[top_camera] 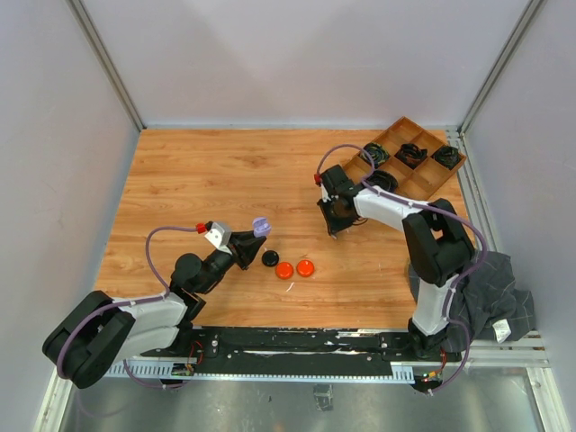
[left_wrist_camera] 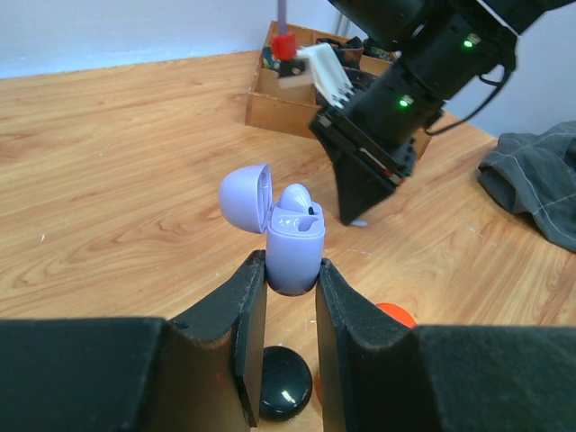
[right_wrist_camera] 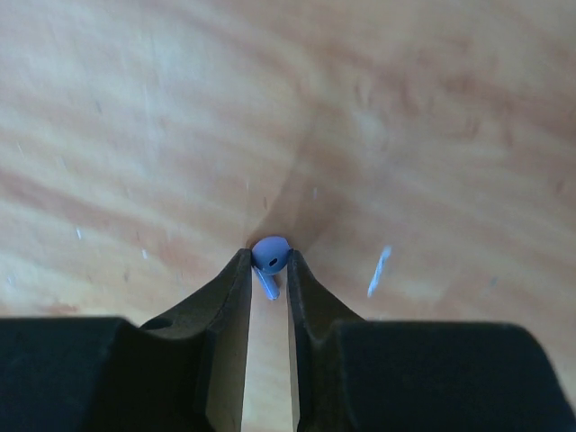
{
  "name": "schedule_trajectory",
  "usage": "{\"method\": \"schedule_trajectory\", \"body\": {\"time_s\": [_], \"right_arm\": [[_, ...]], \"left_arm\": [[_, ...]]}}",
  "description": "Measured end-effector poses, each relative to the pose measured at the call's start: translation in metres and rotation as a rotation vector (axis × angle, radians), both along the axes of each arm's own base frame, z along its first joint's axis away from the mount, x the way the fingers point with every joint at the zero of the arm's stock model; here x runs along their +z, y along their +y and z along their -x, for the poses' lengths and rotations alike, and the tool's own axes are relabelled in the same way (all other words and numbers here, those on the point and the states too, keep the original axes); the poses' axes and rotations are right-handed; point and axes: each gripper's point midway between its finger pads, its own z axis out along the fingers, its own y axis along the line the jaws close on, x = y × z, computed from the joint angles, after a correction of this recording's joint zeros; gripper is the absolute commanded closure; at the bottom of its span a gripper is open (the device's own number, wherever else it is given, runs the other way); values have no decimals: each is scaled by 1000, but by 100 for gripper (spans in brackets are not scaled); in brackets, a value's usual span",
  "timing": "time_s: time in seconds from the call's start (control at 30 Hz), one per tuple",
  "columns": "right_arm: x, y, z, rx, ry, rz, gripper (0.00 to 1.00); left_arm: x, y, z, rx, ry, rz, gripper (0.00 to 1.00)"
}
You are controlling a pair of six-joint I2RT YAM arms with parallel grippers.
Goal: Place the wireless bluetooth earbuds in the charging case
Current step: Move the earbud to the center of the board, then pick up the earbud from the center of the board.
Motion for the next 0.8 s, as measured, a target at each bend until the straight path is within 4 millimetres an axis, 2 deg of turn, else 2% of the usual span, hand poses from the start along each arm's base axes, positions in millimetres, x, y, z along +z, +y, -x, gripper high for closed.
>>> {"method": "schedule_trajectory", "body": {"time_s": [0.13,0.3,0.6,0.8], "right_arm": [[-1,-12,36,-9,66,28,77],[-4,-15,60,1,126,60,72],[-1,-25,73,25,193,116,58],[10,-21,63,77,183,130,58]], "left_arm": [[0,0,0,-2,2,2,100],[0,-1,1,-7,2,2,100],[0,-1,1,-10,1,2,100],[1,-2,2,-16,-3,4,100]]}}
